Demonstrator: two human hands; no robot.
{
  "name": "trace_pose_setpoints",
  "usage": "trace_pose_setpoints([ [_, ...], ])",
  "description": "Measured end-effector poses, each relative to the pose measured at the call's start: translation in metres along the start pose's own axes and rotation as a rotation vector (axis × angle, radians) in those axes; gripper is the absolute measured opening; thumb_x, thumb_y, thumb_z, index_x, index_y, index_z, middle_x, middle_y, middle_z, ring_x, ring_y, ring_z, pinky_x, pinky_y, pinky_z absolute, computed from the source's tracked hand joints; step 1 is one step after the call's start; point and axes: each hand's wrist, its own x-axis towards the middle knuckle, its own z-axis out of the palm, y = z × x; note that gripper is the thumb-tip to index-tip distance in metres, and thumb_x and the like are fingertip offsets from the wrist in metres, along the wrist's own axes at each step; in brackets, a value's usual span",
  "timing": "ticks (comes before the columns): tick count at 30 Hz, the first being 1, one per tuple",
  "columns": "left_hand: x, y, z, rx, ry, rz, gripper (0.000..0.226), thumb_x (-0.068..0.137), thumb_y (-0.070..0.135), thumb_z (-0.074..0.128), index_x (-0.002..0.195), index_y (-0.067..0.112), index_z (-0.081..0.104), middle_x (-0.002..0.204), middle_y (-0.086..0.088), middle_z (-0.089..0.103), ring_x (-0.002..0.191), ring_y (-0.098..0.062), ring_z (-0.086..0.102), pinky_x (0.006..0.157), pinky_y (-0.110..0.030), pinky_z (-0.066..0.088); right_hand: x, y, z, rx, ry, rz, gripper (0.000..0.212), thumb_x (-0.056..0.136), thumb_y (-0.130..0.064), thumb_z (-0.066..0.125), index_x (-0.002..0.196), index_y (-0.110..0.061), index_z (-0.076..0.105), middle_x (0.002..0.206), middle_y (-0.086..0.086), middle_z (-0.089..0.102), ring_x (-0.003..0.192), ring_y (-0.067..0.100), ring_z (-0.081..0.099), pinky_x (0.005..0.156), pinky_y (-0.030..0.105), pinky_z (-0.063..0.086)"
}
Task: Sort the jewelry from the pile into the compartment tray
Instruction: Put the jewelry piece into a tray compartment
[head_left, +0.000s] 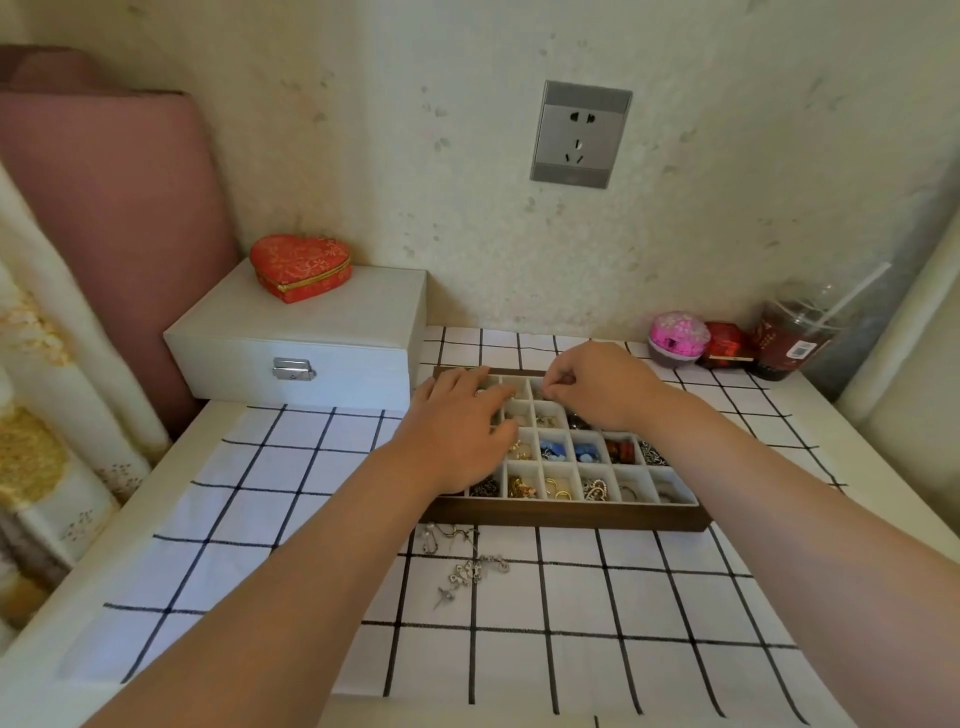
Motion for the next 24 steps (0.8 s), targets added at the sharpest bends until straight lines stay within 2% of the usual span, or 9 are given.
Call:
trace_pose_setpoints([
  [3,-0.001,0.001,0.001,0.014,-0.001,0.001,0.054,0.101,0.050,0.031,0.153,0.037,0.026,0.164,0.002,0.016,0.151,-0.021,0.007,0.122,-0.049,0.009,0.000,0.002,0.001,-0.038,-0.040,0.000,0.025,0.097,-0.027,0.057,0.095,-0.011,0.076,0.093,0.007,0.074,0.085,0.023,0.068,0.079,0.040,0.058],
  [4,-0.002,0.002,0.001,0.016,-0.003,0.001,0.054,0.101,0.050,0.031,0.154,0.036,0.026,0.164,0.002,0.015,0.151,-0.021,0.006,0.122,-0.049,0.008,0.000,0.002,0.000,-0.048,-0.053,-0.002,0.027,0.097,-0.027,0.055,0.097,-0.010,0.075,0.096,0.008,0.074,0.086,0.025,0.068,0.080,0.041,0.058],
  [8,-0.004,0.001,-0.001,-0.008,0.012,0.003,0.055,0.101,0.050,0.034,0.153,0.036,0.026,0.164,0.002,0.017,0.151,-0.020,0.008,0.122,-0.047,0.008,-0.005,-0.001,-0.006,-0.045,-0.068,-0.009,0.023,0.097,-0.027,0.053,0.105,-0.025,0.075,0.106,-0.012,0.071,0.093,0.009,0.063,0.086,0.033,0.054],
  [14,-0.019,0.004,-0.013,-0.106,0.094,0.024,0.053,0.099,0.045,0.044,0.150,0.032,0.035,0.157,0.005,0.033,0.145,-0.017,0.024,0.118,-0.043,0.022,-0.023,-0.016,-0.019,-0.050,0.065,-0.082,0.025,0.097,-0.023,0.052,0.109,-0.029,0.073,0.108,-0.014,0.067,0.093,0.006,0.059,0.082,0.029,0.050],
  [19,-0.047,0.000,-0.027,-0.132,0.245,0.048,0.035,0.096,0.031,0.053,0.131,0.029,0.057,0.125,0.009,0.055,0.115,-0.013,0.049,0.102,-0.037,0.038,-0.054,-0.050,-0.017,0.044,0.104,-0.210,0.023,0.097,-0.022,0.056,0.108,-0.032,0.072,0.104,-0.019,0.065,0.090,-0.001,0.058,0.084,0.027,0.052],
  [22,-0.066,-0.005,-0.035,-0.149,0.302,0.013,0.021,0.094,0.023,0.056,0.114,0.026,0.063,0.105,0.008,0.059,0.094,-0.011,0.053,0.085,-0.032,0.046,-0.076,-0.070,-0.009,0.099,0.079,-0.268,0.018,0.095,-0.023,0.061,0.104,-0.033,0.074,0.102,-0.019,0.068,0.091,-0.002,0.062,0.084,0.025,0.053],
  [24,-0.080,-0.009,-0.041,-0.161,0.284,-0.032,0.013,0.093,0.024,0.055,0.102,0.030,0.062,0.097,0.012,0.061,0.081,-0.006,0.054,0.073,-0.026,0.046,-0.088,-0.080,-0.001,0.098,0.060,-0.310,0.017,0.094,-0.023,0.064,0.101,-0.033,0.074,0.096,-0.019,0.067,0.088,-0.002,0.062,0.083,0.028,0.054],
])
